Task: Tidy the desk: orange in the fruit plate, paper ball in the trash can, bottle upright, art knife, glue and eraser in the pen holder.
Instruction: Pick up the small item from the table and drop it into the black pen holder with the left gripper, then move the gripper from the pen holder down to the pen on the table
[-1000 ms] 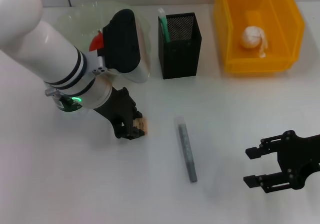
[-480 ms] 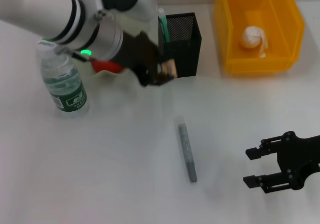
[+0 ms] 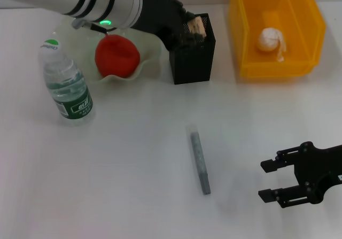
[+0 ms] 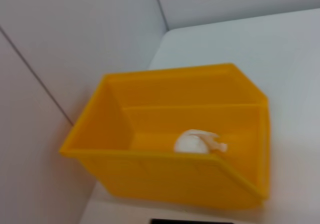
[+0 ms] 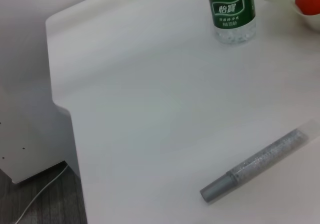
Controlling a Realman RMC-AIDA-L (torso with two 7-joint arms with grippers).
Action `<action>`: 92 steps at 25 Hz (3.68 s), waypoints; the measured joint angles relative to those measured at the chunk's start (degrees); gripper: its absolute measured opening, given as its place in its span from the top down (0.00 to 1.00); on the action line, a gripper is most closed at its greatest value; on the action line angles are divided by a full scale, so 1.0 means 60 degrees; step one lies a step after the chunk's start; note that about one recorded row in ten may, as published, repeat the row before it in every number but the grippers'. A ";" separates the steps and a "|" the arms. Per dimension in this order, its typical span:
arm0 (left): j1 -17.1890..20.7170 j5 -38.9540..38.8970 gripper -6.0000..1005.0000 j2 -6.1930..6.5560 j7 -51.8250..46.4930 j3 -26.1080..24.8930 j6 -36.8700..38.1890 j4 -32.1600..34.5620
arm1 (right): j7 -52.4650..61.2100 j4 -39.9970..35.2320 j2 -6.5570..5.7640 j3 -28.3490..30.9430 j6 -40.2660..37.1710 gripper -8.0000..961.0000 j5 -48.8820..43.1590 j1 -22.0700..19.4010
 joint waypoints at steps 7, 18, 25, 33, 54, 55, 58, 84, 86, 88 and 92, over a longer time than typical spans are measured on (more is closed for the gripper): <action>-0.0392 -0.0006 0.57 -0.0005 -0.0071 -0.0019 -0.1447 -0.0954 | 0.0006 0.0018 0.0008 -0.0008 -0.0032 0.36 0.0000 0.0025; -0.0533 0.0008 0.56 -0.0013 -0.0074 0.0414 -0.2316 -0.1475 | 0.0079 0.0007 0.0000 -0.0007 -0.0029 0.37 0.0000 0.0018; 0.0039 -0.0907 0.32 0.0026 0.0080 0.0380 -0.1501 -0.0277 | 0.0838 -0.0297 -0.0022 0.0139 -0.0092 0.38 0.0270 0.0004; 0.3287 -0.5954 0.22 0.0104 0.4186 -0.0963 0.2408 0.1436 | 0.3757 -0.2270 -0.0046 0.0673 -0.0190 0.39 -0.0056 0.0136; 0.5480 -0.7109 0.22 0.0160 1.0699 -0.2903 0.4369 -0.6039 | 1.1926 -0.1534 0.0006 -0.4571 0.0608 0.42 -0.3677 0.5386; 0.5440 -0.7105 0.22 0.0147 1.0703 -0.2905 0.4352 -0.6051 | 1.2004 -0.0887 0.0010 -0.4996 0.0970 0.42 -0.3684 0.5670; 0.5412 -0.7098 0.22 0.0136 1.0707 -0.2906 0.4285 -0.6084 | 1.2064 -0.0247 0.0029 -0.5438 0.1459 0.43 -0.3669 0.5938; 0.5178 -0.7107 0.22 0.0118 1.0876 -0.2905 0.4097 -0.6577 | 1.2228 0.2127 0.0055 -0.7659 0.3571 0.46 -0.2382 0.6835; 0.5179 -0.7106 0.22 0.0118 1.0877 -0.2905 0.4045 -0.6585 | 1.2230 0.2254 0.0055 -0.7709 0.3669 0.46 -0.2327 0.6884; 0.5179 -0.7107 0.22 0.0119 1.0880 -0.2905 0.4008 -0.6591 | 1.2231 0.2540 0.0055 -0.7895 0.3834 0.47 -0.2106 0.7035; 0.5179 -0.7109 0.22 0.0119 1.0881 -0.2905 0.4006 -0.6594 | 1.2231 0.2633 0.0055 -0.8101 0.3957 0.47 -0.2003 0.7120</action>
